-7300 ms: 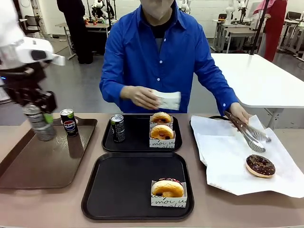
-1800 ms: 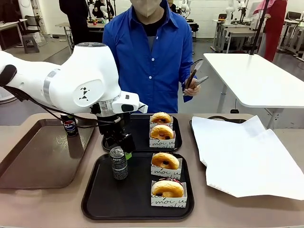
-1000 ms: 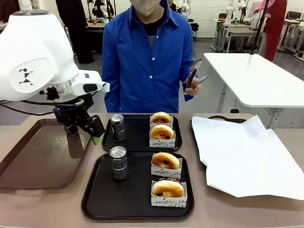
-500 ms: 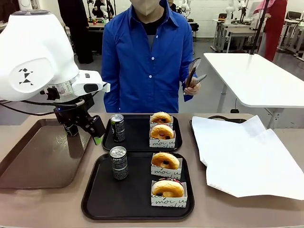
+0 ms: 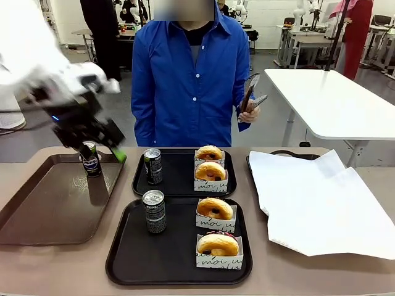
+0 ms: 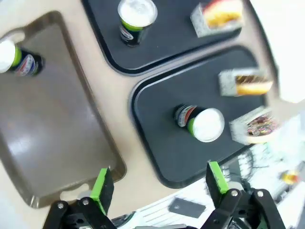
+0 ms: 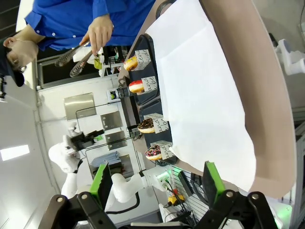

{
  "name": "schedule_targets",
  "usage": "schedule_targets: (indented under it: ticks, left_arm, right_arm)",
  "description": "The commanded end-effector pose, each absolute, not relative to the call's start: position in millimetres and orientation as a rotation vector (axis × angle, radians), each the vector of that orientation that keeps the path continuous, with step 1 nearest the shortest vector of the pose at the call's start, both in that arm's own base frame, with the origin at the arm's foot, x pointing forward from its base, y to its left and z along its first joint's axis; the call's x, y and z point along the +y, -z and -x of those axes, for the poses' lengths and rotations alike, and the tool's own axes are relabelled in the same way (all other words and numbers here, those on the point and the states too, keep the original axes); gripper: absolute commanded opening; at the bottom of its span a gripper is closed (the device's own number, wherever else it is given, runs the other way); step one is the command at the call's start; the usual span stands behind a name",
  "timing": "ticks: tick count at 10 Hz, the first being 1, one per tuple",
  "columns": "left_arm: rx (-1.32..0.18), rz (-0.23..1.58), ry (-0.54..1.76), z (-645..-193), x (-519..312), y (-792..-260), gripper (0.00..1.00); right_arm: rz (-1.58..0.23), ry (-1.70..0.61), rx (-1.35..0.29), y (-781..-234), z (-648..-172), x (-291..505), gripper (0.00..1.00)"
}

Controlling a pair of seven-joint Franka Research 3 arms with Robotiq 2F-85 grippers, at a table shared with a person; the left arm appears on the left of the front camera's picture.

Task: Set up donuts and drinks on trays.
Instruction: Pick up one Pepsi coke from the Handle tray and place it on the Flat Tray without a Pepsi coke.

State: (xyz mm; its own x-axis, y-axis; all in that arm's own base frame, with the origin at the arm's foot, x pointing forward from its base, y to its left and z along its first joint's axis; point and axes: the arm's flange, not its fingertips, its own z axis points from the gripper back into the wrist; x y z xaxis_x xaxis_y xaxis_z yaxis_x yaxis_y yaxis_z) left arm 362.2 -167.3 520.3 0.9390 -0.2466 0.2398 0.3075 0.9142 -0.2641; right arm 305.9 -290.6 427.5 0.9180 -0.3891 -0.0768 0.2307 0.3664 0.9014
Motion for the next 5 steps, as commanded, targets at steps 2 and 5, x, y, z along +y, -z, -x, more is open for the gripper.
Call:
schedule_targets:
  ticks: [2, 5]
  left_arm:
    - [-0.222, 0.701, 0.115, -364.1, -60.5, -554.8, 1.00]
    - [-0.207, 0.940, -0.021, -347.8, 46.5, -535.2, 1.00]
  right_arm:
    - [-1.142, 0.390, -0.167, -426.7, -305.1, -289.8, 1.00]
    - [-1.142, 0.390, -0.167, -426.7, -305.1, -289.8, 1.00]
